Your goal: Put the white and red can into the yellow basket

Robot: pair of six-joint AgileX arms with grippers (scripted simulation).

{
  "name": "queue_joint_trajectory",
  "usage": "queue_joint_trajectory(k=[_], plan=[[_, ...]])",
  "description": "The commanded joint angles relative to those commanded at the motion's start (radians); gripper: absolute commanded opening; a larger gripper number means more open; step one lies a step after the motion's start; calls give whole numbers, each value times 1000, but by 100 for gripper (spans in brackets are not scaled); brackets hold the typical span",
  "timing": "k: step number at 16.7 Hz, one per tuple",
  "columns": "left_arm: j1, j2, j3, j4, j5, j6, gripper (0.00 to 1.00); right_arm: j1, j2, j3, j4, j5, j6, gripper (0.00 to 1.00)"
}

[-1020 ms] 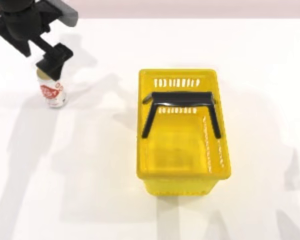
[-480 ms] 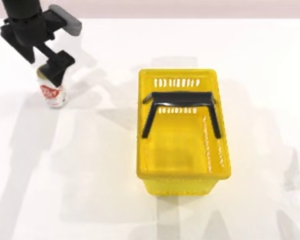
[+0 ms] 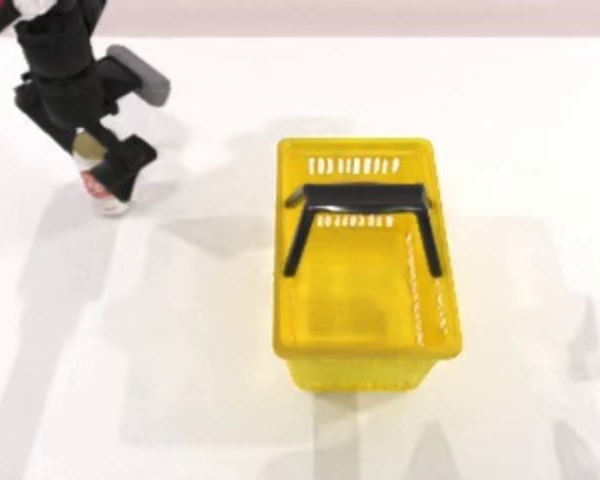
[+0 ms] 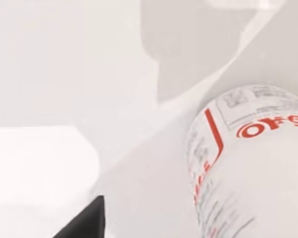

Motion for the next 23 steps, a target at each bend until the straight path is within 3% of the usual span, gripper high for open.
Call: queue_joint_trajectory(k=[5, 18, 23], plan=[[1, 0, -24, 24, 0, 1, 100, 0, 0, 0, 0, 0, 0, 100], [1, 0, -24, 24, 0, 1, 2, 0, 0, 0, 0, 0, 0, 100], [1, 0, -24, 24, 0, 1, 0, 0, 0, 0, 0, 0, 0, 100]])
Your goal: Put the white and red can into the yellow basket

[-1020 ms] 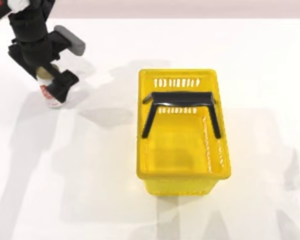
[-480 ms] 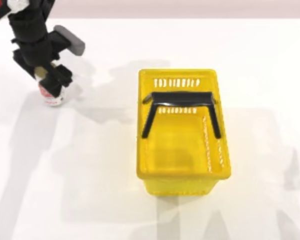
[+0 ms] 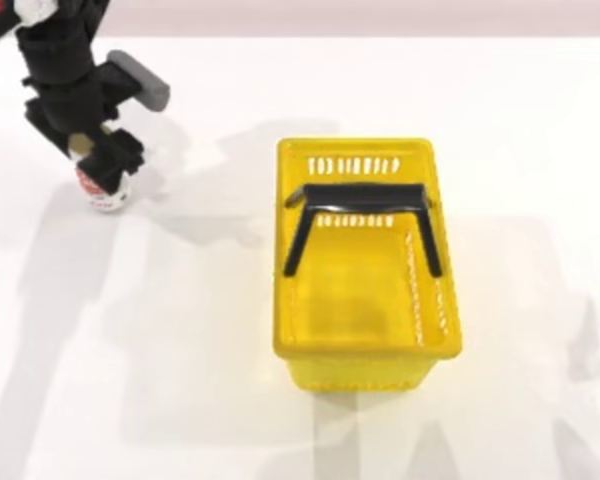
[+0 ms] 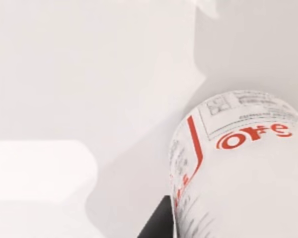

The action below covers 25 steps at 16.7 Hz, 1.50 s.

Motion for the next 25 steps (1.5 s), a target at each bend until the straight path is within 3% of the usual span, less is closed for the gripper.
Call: queue_joint_trajectory(k=[6, 10, 15, 25], plan=[[-4, 0, -6, 10, 7, -3, 0, 0, 0, 0, 0, 0, 0, 100], [-20, -14, -87, 157, 111, -58, 0, 0, 0, 0, 0, 0, 0, 100], [-63, -80, -267, 560, 366, -188, 0, 0, 0, 0, 0, 0, 0, 100], [-158, -329, -676, 1584, 997, -507, 0, 0, 0, 0, 0, 0, 0, 100]])
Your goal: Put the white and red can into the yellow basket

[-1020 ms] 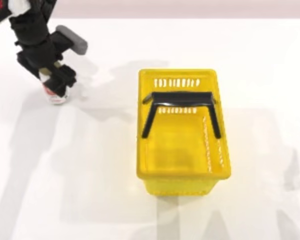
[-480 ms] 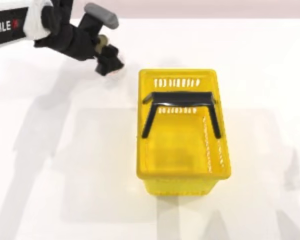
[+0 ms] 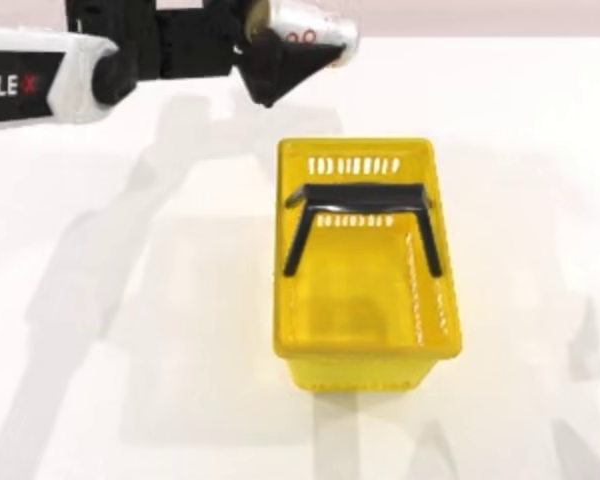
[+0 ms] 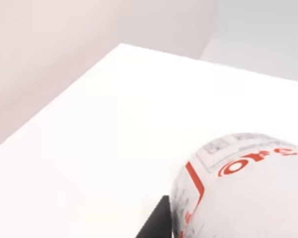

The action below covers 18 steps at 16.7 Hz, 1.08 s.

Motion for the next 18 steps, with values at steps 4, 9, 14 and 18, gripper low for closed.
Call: queue_joint_trajectory(k=[4, 9, 14, 18], plan=[[-25, -75, -128, 268, 182, -95, 0, 0, 0, 0, 0, 0, 0, 100], [-35, -107, -186, 370, 259, -137, 0, 0, 0, 0, 0, 0, 0, 100], [-28, -87, -187, 385, 259, -135, 0, 0, 0, 0, 0, 0, 0, 100], [-22, 21, -226, 541, 264, -137, 0, 0, 0, 0, 0, 0, 0, 100]])
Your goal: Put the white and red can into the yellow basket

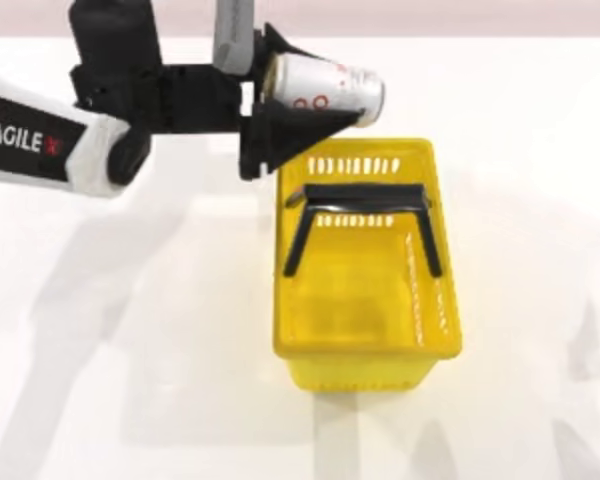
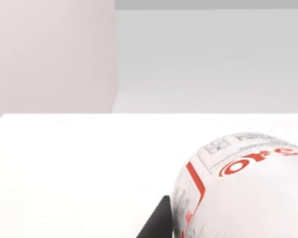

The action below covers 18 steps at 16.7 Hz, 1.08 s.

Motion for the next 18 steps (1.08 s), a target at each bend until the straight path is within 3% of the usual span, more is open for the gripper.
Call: queue_joint_trajectory(k=[4, 9, 18], plan=[[11, 104, -45, 154, -2, -3, 0, 0, 0, 0, 0, 0, 0, 100], [13, 115, -53, 168, -3, -4, 0, 0, 0, 0, 0, 0, 0, 100], [13, 115, -53, 168, -3, -4, 68, 0, 0, 0, 0, 0, 0, 100]])
